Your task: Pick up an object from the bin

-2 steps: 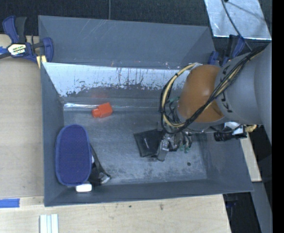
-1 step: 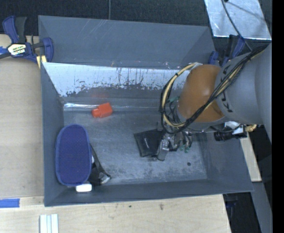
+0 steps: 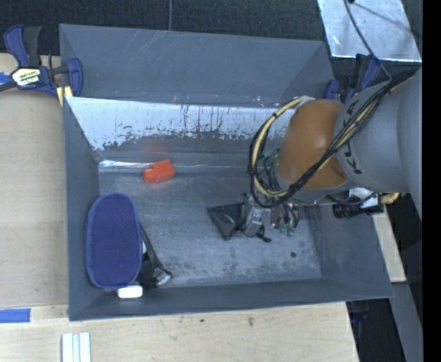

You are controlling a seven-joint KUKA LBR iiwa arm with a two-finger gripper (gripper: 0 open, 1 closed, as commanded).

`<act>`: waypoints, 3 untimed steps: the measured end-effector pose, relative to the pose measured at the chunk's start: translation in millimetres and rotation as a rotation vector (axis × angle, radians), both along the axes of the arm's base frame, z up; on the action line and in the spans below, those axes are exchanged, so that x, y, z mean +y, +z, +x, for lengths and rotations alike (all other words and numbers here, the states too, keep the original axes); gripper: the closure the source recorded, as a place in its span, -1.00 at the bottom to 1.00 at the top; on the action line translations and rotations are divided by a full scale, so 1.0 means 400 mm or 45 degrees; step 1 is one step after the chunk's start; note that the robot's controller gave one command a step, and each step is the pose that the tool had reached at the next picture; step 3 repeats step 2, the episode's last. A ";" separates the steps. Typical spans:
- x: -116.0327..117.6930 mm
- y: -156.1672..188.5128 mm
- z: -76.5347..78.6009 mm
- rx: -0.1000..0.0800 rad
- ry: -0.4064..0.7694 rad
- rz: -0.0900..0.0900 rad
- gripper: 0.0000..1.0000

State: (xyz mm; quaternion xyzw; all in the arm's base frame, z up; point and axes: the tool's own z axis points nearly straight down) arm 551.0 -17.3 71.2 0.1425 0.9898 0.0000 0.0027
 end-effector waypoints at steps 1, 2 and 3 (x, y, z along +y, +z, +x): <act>-0.002 0.202 0.007 -0.008 0.003 0.000 1.00; -0.004 0.286 0.011 -0.003 0.007 0.000 1.00; -0.004 0.286 0.011 -0.003 0.007 0.000 1.00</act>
Offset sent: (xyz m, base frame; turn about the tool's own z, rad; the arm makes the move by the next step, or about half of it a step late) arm 0.0000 0.0001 0.0758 0.0000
